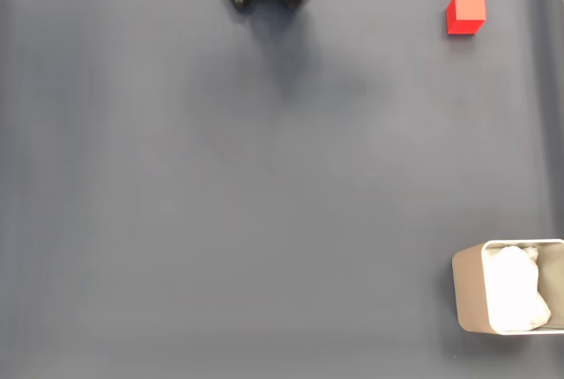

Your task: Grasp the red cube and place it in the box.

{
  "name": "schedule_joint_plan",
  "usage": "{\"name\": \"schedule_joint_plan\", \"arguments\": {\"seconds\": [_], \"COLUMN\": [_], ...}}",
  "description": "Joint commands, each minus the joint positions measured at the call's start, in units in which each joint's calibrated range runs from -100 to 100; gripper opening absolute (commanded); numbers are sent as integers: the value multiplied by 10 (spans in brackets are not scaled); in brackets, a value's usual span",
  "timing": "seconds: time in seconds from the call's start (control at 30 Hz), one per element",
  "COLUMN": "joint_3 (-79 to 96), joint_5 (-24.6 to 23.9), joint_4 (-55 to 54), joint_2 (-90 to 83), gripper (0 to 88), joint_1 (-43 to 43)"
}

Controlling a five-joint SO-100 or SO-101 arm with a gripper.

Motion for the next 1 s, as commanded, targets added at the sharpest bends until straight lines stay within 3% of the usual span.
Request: {"name": "schedule_joint_plan", "arguments": {"seconds": [0.0, 0.97], "joint_3": [1, 44], "joint_5": [-1, 5], "joint_4": [3, -27], "joint_2": [7, 34], "gripper": [0, 22], "joint_1": [-23, -94]}}
